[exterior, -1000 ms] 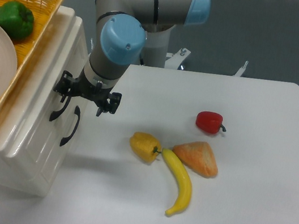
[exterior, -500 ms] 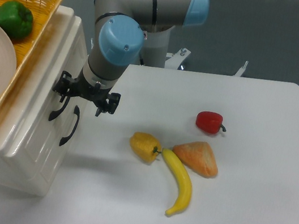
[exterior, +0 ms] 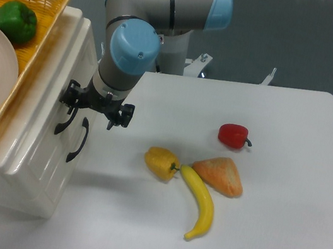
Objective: Slide the top white drawer open
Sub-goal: 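Lower the gripper and hook the upper drawer's black handle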
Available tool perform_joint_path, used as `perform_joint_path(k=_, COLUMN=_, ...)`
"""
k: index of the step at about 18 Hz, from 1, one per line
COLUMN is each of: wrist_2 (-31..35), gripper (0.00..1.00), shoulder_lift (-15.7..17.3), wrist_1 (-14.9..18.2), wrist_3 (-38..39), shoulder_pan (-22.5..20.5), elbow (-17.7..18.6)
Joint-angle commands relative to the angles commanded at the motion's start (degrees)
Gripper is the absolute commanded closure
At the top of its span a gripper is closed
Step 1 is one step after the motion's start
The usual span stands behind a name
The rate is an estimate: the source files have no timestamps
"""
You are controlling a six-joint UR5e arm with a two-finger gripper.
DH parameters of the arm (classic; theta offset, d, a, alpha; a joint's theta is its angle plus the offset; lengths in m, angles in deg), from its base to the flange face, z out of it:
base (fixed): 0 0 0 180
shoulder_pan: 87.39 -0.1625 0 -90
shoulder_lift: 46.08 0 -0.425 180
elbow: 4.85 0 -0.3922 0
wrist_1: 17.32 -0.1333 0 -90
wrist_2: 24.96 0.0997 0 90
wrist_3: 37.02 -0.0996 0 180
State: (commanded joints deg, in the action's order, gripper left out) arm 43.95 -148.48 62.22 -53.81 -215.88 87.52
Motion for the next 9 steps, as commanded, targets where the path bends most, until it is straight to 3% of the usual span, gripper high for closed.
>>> perform_joint_path(k=9, wrist_2=0.1, gripper=0.00, shoulder_lift=0.0, wrist_1=0.8, wrist_3=-0.2, shoulder_pan=0.1, elbow=0.2)
